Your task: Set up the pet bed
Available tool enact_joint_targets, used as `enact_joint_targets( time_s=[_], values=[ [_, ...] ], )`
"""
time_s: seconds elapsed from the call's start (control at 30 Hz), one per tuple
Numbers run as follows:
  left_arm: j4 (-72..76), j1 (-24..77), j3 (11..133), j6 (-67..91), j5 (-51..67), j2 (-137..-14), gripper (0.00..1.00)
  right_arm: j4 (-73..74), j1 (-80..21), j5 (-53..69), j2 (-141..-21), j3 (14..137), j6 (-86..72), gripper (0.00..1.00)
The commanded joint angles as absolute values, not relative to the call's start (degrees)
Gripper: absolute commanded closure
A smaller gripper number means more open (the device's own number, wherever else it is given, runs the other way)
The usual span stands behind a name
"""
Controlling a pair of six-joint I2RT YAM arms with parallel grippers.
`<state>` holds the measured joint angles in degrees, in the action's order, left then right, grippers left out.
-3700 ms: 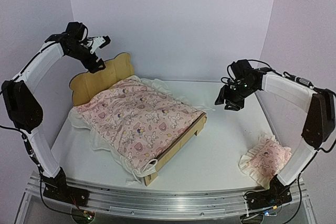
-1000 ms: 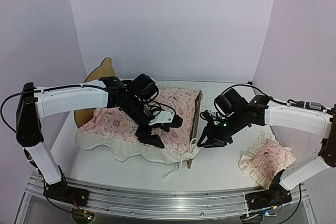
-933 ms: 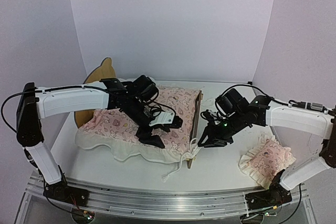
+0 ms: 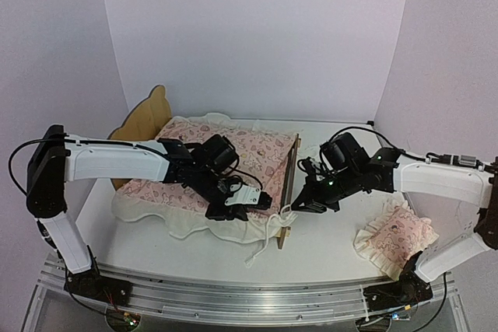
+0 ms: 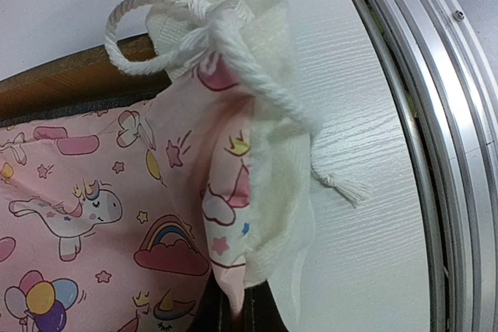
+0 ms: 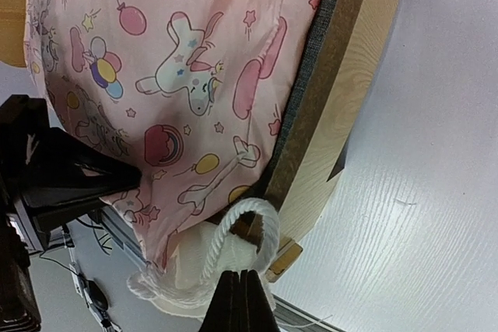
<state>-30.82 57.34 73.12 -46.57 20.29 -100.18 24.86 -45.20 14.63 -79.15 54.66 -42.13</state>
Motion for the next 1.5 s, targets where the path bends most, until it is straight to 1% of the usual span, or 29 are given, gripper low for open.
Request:
enact_joint_targets(
  time_s=[0.0, 0.23, 0.4, 0.47, 0.7, 0.87, 0.93, 1.0, 1.03, 1.07, 1.17, 1.23, 1.27, 1.33, 1.47],
  values=[
    [-35.9, 57.1, 77.0, -47.1, 17.2, -95.0, 1.00, 25.8, -47.5, 13.2, -76.4, 59.0, -40.6, 1.00],
    [-38.8, 54.2, 75.4, -51.5, 15.0, -91.1, 1.00, 36.3, -49.4, 9.0, -78.2, 66.1, -36.4, 1.00],
    [-38.6, 51.4, 73.9, -53.5, 14.2, -89.7, 1.00, 36.9, -49.5, 6.9, -79.0, 68.2, -33.6, 0.83],
    [-38.5, 50.4, 73.5, -54.2, 13.8, -89.2, 1.00, 36.9, -49.4, 6.7, -80.1, 69.0, -32.8, 0.79],
    [-38.6, 48.3, 71.2, -56.2, 13.7, -87.2, 1.00, 34.1, -52.8, 8.5, -86.4, 73.2, -25.6, 0.59],
    [-38.0, 48.3, 70.4, -55.9, 14.6, -86.5, 1.00, 24.7, -54.4, 12.9, -90.1, 72.7, -24.3, 0.50],
    [-37.7, 48.3, 70.3, -55.8, 14.6, -86.4, 1.00, 22.7, -54.7, 13.6, -91.6, 72.5, -24.7, 0.48],
    [-37.6, 48.3, 70.3, -55.7, 14.7, -86.4, 1.00, 22.4, -54.7, 12.5, -92.6, 72.4, -24.9, 0.50],
    [-37.6, 48.3, 70.3, -55.7, 14.8, -86.4, 1.00, 22.3, -54.7, 12.2, -93.1, 72.4, -25.0, 0.52],
    [-37.7, 48.3, 70.3, -55.7, 14.8, -86.3, 1.00, 22.3, -54.8, 11.9, -93.4, 72.4, -25.0, 0.57],
    [-37.7, 48.2, 70.4, -55.6, 14.9, -86.3, 1.00, 22.4, -54.8, 9.9, -93.7, 72.1, -25.9, 0.82],
    [-38.0, 48.2, 70.4, -55.7, 14.8, -86.2, 1.00, 22.6, -54.7, 8.3, -92.9, 71.4, -26.4, 0.95],
    [-38.2, 48.1, 70.4, -55.7, 14.8, -86.1, 1.00, 23.0, -54.7, 7.2, -92.2, 71.0, -26.7, 1.00],
    [-38.9, 47.7, 70.5, -55.8, 14.7, -85.9, 1.00, 24.9, -54.7, 4.3, -90.2, 70.5, -27.1, 1.00],
    [-39.2, 46.5, 70.4, -56.1, 14.1, -85.1, 1.00, 33.3, -54.6, -3.0, -86.5, 71.3, -27.4, 1.00]
  ],
)
